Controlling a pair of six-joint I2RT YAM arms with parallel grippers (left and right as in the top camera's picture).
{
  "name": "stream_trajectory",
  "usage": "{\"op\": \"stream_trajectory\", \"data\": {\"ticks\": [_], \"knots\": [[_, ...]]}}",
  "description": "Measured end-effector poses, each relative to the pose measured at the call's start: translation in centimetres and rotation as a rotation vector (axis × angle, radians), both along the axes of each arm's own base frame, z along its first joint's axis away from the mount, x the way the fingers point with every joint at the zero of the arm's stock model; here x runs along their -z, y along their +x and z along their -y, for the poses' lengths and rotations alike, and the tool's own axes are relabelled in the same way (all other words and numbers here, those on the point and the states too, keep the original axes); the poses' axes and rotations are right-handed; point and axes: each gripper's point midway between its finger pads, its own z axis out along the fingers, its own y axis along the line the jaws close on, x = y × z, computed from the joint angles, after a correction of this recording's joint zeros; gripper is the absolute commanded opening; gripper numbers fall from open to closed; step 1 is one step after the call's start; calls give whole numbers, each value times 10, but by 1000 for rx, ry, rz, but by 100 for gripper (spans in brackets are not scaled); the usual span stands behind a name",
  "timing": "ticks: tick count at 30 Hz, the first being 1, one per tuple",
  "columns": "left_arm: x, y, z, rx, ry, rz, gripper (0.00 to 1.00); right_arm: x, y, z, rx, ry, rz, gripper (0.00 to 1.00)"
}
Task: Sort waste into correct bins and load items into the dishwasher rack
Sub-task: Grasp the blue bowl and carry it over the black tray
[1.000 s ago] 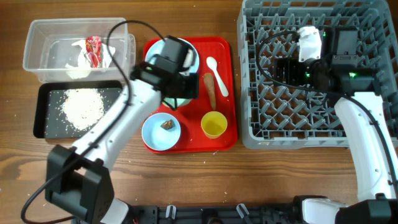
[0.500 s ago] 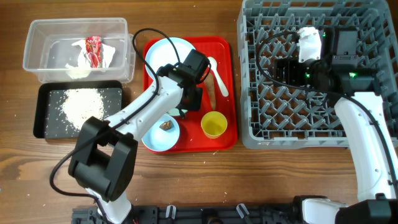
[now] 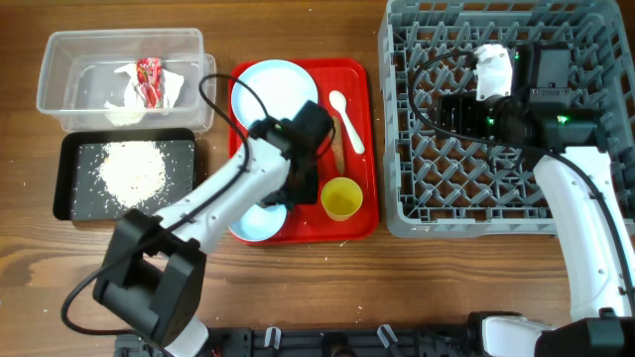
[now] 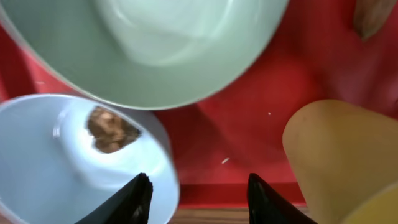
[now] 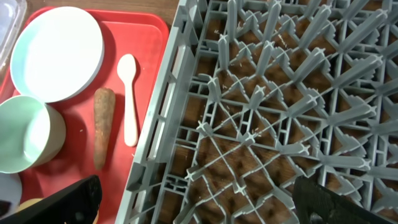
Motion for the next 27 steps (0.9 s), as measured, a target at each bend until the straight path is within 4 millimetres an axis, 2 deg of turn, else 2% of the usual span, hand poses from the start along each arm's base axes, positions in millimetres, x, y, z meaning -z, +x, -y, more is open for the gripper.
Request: {"op": "stream_trajectory", "data": {"ticks": [3,6,9,11,13,14,19,21,23,25,27], "knots": [[14,-11,3,16,0,-15,48,1,-1,0,0,1,-7,100],[26,-19,-2,11,10,-35,44,1,-1,0,0,1,-7,100],[31,-18,-3,-9,9,-20,16,1,-2,0,2,3,-10,100],[34,-18,-4,-20,13,-17,8,2,-3,0,3,3,-15,100],[35,-18,-5,-22,16,-16,8,2,-3,0,3,3,-15,100],[35,-18,-5,-21,18,-14,4,2,-3,0,3,3,-15,100],[35,-17,-8,-23,33,-9,4,2,-3,0,3,3,-16,100],[30,-24,-14,-22,59,-41,4,2,-3,0,3,3,-17,100],[15,-30,-21,-33,87,-87,4,2,-4,0,3,3,-19,100],[-2,-22,-22,-50,72,-76,4,2,-3,0,3,3,-19,100],[-31,-3,-21,-64,-8,-22,4,2,-4,0,3,3,-19,100]]}}
